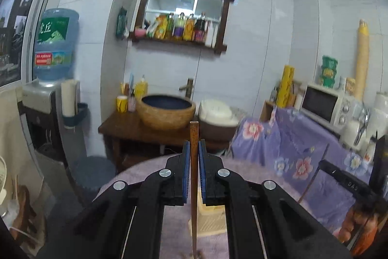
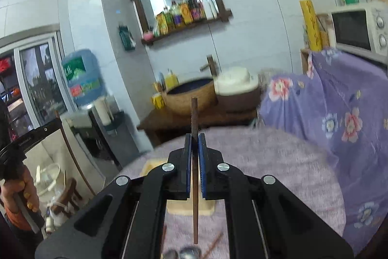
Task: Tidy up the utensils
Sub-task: 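Lift the chopsticks with the right gripper and drop them into the cream caddy, then return the right gripper to the utensils and open it over a wooden chopstick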
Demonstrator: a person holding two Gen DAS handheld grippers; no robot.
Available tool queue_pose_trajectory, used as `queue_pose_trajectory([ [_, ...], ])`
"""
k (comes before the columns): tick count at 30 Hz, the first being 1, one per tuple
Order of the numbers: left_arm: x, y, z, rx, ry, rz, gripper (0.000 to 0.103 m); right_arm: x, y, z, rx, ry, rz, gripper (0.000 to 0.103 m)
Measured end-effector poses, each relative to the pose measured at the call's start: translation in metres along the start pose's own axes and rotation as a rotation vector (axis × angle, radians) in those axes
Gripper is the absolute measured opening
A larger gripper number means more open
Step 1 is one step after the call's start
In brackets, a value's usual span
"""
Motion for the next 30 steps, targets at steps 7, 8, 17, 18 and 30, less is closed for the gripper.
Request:
queue_pose_trajectory([
  [7,0.034,0.046,0.030,-0.013,0.014,0.091,0.008,0.036,0.055,-0.044,-0.096,-0.048,0.103,0.006],
  [8,0.042,0.045,0.032,-0.012,0.022,0.093,0.008,0.044,0.054,-0.046,-0.106,-0.060,0.104,0.006],
  [17,0.116,-0.019,0.022,-0.022,0.059,-0.018,0.008,0.116,-0.002,-0.024,-0.078,-0.081,-0.035,0.006],
  [18,0.121,-0.026,0.020,-0.025,0.059,-0.033,0.008,0.122,-0.010,-0.021,-0.075,-0.084,-0.054,0.006],
  [30,0.151,-0.066,0.012,-0.007,0.043,-0.175,0.009,0.138,-0.034,-0.012,-0.070,-0.064,-0.123,0.009],
])
Point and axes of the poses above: each gripper's, at about its wrist camera, not at the fingertips, and x roughly the way its jaws point, z to its right, y to its top, the point moved 2 cm from there along x, roughly the way its jaws point, and after that the axes turned 10 degrees about -z, right-handed, at the moved point
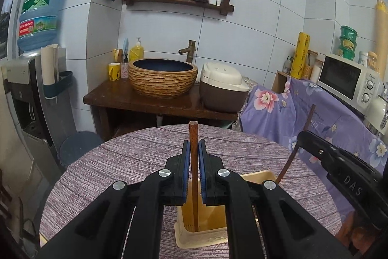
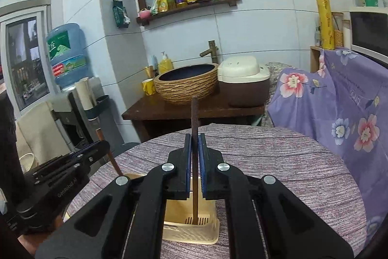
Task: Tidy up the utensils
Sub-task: 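Return the right gripper to the utensils and open it over a wooden chopstick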
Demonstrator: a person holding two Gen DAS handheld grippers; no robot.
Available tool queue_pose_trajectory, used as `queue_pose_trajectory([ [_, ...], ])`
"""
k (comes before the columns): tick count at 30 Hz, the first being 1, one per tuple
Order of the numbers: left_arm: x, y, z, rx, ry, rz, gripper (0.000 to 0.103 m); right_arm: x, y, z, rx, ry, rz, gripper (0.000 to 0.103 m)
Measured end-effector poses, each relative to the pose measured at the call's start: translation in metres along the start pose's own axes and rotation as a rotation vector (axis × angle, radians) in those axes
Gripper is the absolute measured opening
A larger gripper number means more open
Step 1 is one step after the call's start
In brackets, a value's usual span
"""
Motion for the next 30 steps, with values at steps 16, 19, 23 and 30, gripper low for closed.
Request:
queue_pose_trajectory([
  [16,-0.061,-0.122,-0.045,-0.041,0.106,-0.157,0.070,-0.056,-0.129,0.025,0.092,-0.115,-0.227,0.062],
  [19,-0.053,-0.165,-0.059,-0.075,0.122,-0.255,0.065,-0.053,-0.167,0.035,0.138,-0.136,-0.303,0.057],
  [23,-0.037,-0.203,-0.064,-0.122,0.070,-0.375,0.050,-0.053,-0.208,0.047,0.220,-0.131,-0.359,0.055],
  [30,-0.018,-0.214,-0.039,-0.079,0.042,-0.433,0.034,-0.056,-0.232,0.049,0.236,-0.126,-0.387,0.055],
])
Point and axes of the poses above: each gripper's, at about its wrist camera, not at the fingertips, and x roughly the way its jaws point, z to its right, y to its top, the point moved 2 cm from there along x, roughly the way its jaws point, and after that the axes turned 10 degrees about -z, right-handed, at the moved point
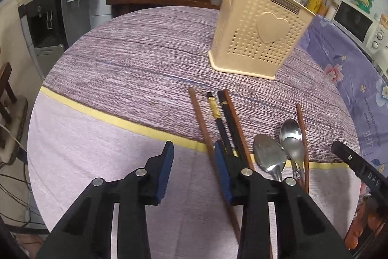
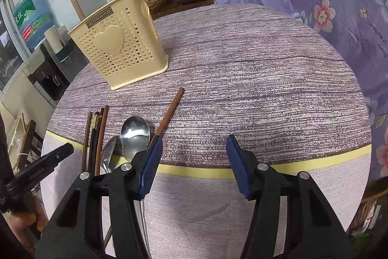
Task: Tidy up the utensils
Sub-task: 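Return the right gripper to the utensils and open it over a wooden chopstick, then grasp the single wooden chopstick with the right gripper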
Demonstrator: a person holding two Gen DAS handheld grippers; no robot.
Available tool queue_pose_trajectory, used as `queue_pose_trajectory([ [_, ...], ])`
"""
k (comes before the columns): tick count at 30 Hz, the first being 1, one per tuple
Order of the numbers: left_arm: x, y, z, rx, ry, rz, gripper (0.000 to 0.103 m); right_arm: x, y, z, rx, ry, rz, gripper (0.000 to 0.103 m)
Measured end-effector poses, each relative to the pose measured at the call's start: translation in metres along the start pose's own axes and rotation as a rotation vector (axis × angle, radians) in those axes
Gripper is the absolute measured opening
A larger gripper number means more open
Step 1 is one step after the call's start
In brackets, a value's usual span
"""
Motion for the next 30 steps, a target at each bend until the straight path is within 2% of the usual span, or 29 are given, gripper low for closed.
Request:
queue_pose_trajectory([
  [4,0.010,0.004,0.009,0.026,0.041,-0.012,0.029,-0.003,-0.006,-0.001,-0.009,-0.007,0.013,0.055],
  [8,0.022,0.009,0.010,0.018,0.046,-0.044,0.026,-0.005,-0.008,0.001,-0.015,-0.006,0.016,0.055],
  [14,0.029,0.020,0.012,0.035,0.080,-0.050,0.020,-0.003,-0.006,-0.002,-0.022,0.007,-0.001,0.054],
  [17,0.033,0.028,0.008,0.039,0.092,-0.057,0.013,0.002,-0.002,-0.005,-0.024,0.023,-0.021,0.052],
  [21,0.038,0.038,0.005,0.037,0.081,-0.076,0.012,0.020,0.014,-0.014,-0.006,0.067,-0.082,0.048],
  [23,0.039,0.042,0.005,0.041,0.084,-0.082,0.012,0.033,0.026,-0.019,0.007,0.084,-0.117,0.043],
  [30,0.043,0.048,0.004,0.042,0.074,-0.102,0.012,0.061,0.053,-0.028,0.036,0.017,-0.167,0.037],
])
Point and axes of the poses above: each gripper's, at about its wrist camera, not at the fingertips, and x roughly the way its jaws point, z to its right, y to its top, the point moved 2 cm from there along x, roughly the way its jaws point, and after that the axes turned 10 degrees about -z, right-handed, at the moved point
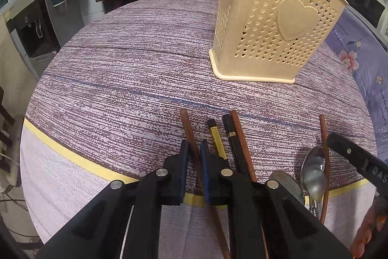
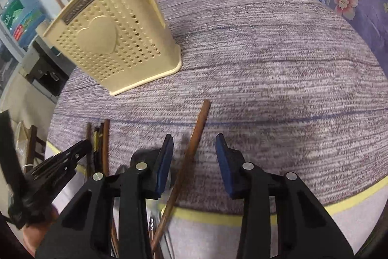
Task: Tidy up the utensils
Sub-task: 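Grasp the single wooden chopstick with the right gripper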
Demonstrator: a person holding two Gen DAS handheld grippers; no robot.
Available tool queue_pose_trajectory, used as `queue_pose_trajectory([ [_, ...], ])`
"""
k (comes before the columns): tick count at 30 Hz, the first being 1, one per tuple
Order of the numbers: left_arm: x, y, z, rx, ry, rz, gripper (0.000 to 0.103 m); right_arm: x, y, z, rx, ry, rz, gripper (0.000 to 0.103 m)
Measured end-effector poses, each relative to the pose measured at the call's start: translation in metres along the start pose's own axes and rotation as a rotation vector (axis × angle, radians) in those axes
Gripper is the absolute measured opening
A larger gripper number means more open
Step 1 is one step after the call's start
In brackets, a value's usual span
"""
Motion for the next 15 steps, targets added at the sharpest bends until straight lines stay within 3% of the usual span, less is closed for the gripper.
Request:
queue_pose_trajectory([
  [9,0.000,0.000,-0.002,-0.013,-0.010,0.002,0.012,0.011,0.004,-0.005,0.009,-0.042,-0.011,0.031],
  [15,0.002,0.001,0.008,0.011,0.017,0.006,0.012,0.015,0.006,-0.012,-0.014,-0.087,-0.010,0.019],
])
Point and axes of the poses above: each gripper's, at about its wrist camera, not at the fingertips, and x roughly the way its jaws point, z to its right, y to its top, the point moved 2 cm from there along x, roughly the way its jaws point, and after that the axes turned 10 degrees about -z, right-handed, at the moved point
